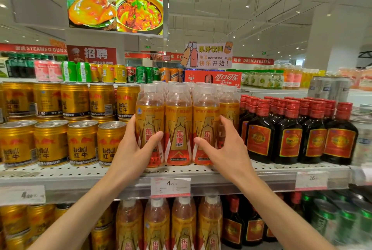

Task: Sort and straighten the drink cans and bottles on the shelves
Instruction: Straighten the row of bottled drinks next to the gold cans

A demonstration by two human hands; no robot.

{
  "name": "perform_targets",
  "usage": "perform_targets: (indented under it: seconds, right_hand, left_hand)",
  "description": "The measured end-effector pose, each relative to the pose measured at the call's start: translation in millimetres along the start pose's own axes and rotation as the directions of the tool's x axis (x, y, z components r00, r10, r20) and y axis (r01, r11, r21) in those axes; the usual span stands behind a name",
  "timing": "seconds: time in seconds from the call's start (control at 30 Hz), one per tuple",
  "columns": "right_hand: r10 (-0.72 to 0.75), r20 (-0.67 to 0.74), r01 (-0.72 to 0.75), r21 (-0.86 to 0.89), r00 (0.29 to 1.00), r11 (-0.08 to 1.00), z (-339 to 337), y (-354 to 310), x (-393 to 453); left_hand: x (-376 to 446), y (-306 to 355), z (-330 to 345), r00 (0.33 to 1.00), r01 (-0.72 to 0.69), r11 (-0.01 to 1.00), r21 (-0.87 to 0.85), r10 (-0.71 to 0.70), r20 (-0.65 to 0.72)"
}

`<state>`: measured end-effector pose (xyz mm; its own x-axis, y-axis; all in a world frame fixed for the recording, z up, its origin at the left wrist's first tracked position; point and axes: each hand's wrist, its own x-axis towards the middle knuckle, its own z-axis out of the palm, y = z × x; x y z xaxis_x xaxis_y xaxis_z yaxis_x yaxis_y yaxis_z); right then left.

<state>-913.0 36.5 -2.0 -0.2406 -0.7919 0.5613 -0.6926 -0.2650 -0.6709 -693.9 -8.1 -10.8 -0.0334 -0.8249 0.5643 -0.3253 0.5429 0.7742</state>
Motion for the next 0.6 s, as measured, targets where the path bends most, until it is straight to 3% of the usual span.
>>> perform_targets:
  seconds: [0.3, 0.6]
  right_hand:
    - [0.017, 0.015, -0.018, 0.048, 1.000, 0.999, 7, 3, -2]
    - [-0.004, -0.032, 0.004, 0.007, 0.999, 1.000, 23, 6, -12]
  left_hand:
    - [5, 0, 3, 0.996, 0.029, 0.999, -0.029, -0.027, 0.090]
    - [3, -8, 3, 0.998, -0.007, 1.000, 0.006, 0.007, 0.060]
